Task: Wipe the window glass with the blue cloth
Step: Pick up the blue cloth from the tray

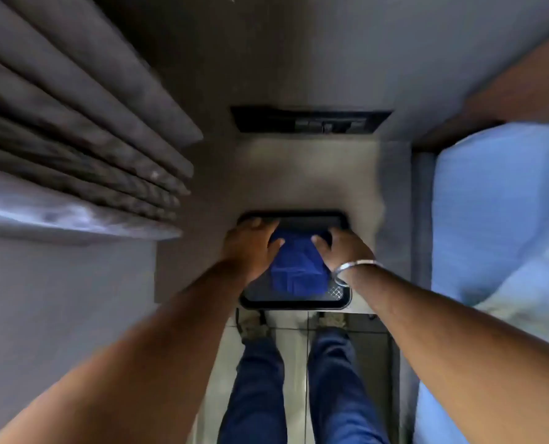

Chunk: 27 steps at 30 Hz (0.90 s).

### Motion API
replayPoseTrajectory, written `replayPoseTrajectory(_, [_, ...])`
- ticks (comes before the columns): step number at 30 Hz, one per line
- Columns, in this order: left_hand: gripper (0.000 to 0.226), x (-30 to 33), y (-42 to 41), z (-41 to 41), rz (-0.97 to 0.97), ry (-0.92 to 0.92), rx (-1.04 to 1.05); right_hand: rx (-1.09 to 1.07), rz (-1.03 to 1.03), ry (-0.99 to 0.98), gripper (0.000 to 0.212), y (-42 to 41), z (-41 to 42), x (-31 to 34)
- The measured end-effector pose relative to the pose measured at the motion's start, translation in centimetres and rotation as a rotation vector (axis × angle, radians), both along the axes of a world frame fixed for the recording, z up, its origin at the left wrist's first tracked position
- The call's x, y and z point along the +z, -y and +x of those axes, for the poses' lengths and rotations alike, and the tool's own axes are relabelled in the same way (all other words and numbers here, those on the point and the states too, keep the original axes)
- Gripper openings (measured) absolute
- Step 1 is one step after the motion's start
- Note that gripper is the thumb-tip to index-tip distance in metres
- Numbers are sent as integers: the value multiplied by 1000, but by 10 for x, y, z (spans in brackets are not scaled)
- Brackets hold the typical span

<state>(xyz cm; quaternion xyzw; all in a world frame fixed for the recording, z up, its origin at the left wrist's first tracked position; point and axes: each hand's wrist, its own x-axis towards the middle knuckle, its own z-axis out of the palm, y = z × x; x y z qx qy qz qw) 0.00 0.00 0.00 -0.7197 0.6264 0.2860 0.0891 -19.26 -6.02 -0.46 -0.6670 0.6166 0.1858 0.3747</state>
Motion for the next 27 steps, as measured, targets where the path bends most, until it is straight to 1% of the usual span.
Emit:
replayPoseTrajectory(4, [65,-31,12,-5,11,43,-127,-79,-35,10,60,2,9,-22])
replayPoseTrajectory(6, [58,-35,8,-8,1,41,-145,-27,-6,27,54,-1,9,-25])
replayPoseTrajectory(8, [44,-31,3,-7,14,-59,-84,14,52,82,38,0,6,-15])
replayPoseTrajectory(9, [35,-23,0,-6,39,-173,-9,9,92,135,33,-1,4,-7])
replayPoseTrajectory(10, [28,-12,-1,-5,74,-301,79,-3,122,190,32,-2,1,3])
replayPoseTrajectory(11, [25,7,-3,-3,89,-417,161,-26,130,255,33,-2,-1,22])
replayPoseTrajectory(12, [27,29,-5,-1,76,-512,225,-59,120,320,33,-2,-4,44])
replayPoseTrajectory(14, [34,75,-10,4,-14,-636,359,-130,71,489,30,-1,-9,95])
replayPoseTrajectory(17, [35,170,-21,14,-197,-839,586,-137,-15,687,31,7,-3,195])
replayPoseTrajectory(20, [28,282,-47,21,-433,-962,714,-38,-52,850,35,7,17,306])
replayPoseTrajectory(23, [23,383,-85,31,-681,-988,843,113,-67,988,39,-4,53,402])
replayPoseTrajectory(27, [24,492,-155,48,-1007,-872,1003,371,-30,1148,43,-40,117,507])
